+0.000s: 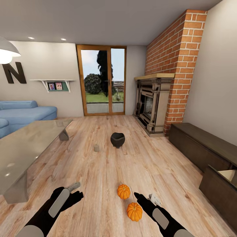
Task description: Place each of the two pumpkins and all three candles from the living room inside a cabinet in the living room (use any cabinet), then make sure every cabinet is closed, and position the cauldron so it is next to a table in the living room.
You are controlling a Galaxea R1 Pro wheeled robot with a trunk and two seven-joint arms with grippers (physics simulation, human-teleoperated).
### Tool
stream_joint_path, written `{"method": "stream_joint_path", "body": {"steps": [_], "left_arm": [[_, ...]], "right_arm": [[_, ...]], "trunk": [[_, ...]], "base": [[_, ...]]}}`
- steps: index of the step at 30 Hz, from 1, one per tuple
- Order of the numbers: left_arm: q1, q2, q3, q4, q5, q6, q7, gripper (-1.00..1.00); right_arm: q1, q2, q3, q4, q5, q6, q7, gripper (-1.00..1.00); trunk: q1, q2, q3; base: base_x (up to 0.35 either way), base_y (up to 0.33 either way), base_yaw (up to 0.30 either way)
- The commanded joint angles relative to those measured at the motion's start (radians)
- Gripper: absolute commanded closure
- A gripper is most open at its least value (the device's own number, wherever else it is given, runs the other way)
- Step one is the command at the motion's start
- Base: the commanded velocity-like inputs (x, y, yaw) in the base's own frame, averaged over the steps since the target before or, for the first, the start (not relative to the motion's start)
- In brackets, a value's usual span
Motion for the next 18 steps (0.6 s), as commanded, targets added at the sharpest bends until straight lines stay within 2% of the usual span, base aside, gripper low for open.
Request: {"method": "stream_joint_path", "body": {"steps": [1,4,8,12,16,18], "left_arm": [[-0.001,0.002,-0.002,-0.001,0.012,0.000,-0.005,-1.00],[-0.001,0.007,0.003,0.000,0.018,0.003,-0.066,-1.00],[-0.001,0.019,0.008,0.006,0.045,0.008,-0.213,-1.00],[-0.001,0.030,0.021,0.008,0.071,0.011,-0.266,-1.00],[-0.001,0.036,0.028,0.005,0.097,0.011,-0.279,-1.00],[-0.001,0.037,0.028,0.004,0.105,0.012,-0.281,-1.00]], "right_arm": [[-0.001,0.000,0.003,0.000,-0.007,0.002,0.001,-1.00],[-0.001,0.000,0.003,-0.002,-0.009,0.001,0.003,-1.00],[-0.001,-0.003,0.002,-0.002,-0.011,0.001,0.006,-1.00],[-0.001,-0.009,0.000,0.003,-0.021,0.001,0.006,-1.00],[-0.001,-0.033,-0.033,0.005,-0.108,0.001,0.009,-1.00],[-0.001,-0.041,-0.039,0.006,-0.135,-0.001,0.011,-1.00]], "trunk": [[0.000,-0.001,-0.001],[0.000,-0.001,-0.001],[0.000,-0.001,-0.001],[0.004,-0.008,-0.004],[0.019,-0.036,-0.017],[0.027,-0.050,-0.023]], "base": [[0.000,0.000,0.000],[0.000,0.000,0.000],[0.000,0.000,0.000],[0.000,0.000,0.000],[0.000,0.000,0.000],[0.000,0.000,0.000]]}}
